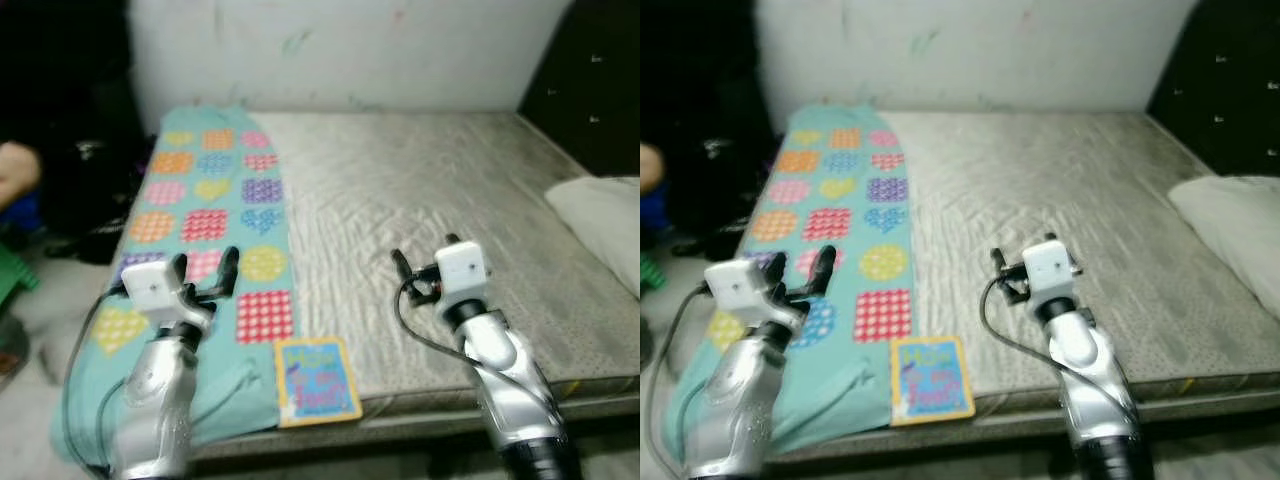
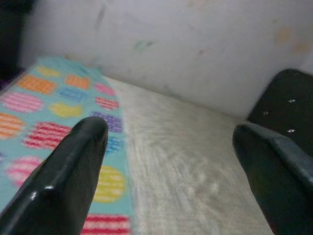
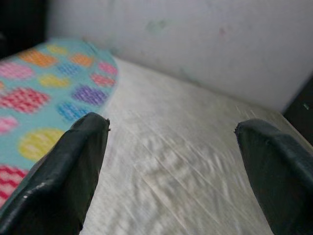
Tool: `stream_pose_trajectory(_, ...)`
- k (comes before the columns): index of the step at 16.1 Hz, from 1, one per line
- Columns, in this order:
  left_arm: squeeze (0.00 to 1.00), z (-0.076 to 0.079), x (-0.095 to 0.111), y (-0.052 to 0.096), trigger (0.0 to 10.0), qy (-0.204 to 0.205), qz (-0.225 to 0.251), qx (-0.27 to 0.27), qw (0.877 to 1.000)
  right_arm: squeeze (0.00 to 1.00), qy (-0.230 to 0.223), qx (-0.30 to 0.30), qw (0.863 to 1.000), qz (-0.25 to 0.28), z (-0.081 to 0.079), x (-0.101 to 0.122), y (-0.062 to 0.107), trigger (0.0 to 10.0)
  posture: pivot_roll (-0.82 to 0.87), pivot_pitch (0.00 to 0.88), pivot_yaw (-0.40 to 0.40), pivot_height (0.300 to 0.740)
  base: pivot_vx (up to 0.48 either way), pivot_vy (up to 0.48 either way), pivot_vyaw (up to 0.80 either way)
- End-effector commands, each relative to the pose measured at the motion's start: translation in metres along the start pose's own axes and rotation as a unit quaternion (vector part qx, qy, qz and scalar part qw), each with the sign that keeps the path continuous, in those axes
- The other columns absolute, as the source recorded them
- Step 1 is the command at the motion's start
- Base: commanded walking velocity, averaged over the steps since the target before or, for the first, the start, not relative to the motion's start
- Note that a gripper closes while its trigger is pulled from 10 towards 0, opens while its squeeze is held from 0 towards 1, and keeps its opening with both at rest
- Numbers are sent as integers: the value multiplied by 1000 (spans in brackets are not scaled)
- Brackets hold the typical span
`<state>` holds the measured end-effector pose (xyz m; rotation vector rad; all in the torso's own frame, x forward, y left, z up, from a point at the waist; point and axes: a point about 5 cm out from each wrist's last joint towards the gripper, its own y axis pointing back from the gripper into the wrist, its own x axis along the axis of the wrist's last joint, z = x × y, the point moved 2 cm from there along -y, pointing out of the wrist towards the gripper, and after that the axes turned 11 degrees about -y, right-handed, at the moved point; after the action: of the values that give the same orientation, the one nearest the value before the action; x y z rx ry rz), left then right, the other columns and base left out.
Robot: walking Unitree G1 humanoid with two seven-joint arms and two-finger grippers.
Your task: Clean up the room
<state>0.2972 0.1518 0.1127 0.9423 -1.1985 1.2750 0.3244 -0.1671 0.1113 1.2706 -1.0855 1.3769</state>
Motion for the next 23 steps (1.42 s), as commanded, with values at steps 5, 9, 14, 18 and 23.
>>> stream_pose_trajectory(5,0,-6,0,0,10000,-9,-6,11,1000,0,-3,2,1000,6,-1,3,-3,10000,-101,0,-30,740,0,0,0)
stream_pose_trajectory(9,0,-6,0,-2,10000,-11,-7,12,1000,0,-4,3,1000,5,-2,3,-3,10000,-101,0,-27,740,0,0,0)
stream_pose_trajectory(14,0,-8,-1,-3,10000,-12,-16,24,1000,0,-8,3,1000,3,-3,1,-3,10000,-96,0,-28,740,0,0,-320)
stream_pose_trajectory(18,0,-9,-1,-3,10000,-20,-20,27,999,0,-8,8,1000,4,-7,2,-5,10000,-87,0,-29,740,0,0,0)
stream_pose_trajectory(23,0,-7,-1,-4,10000,-25,-20,24,999,0,-3,12,1000,5,-7,2,-5,10000,-89,0,-30,740,0,0,0)
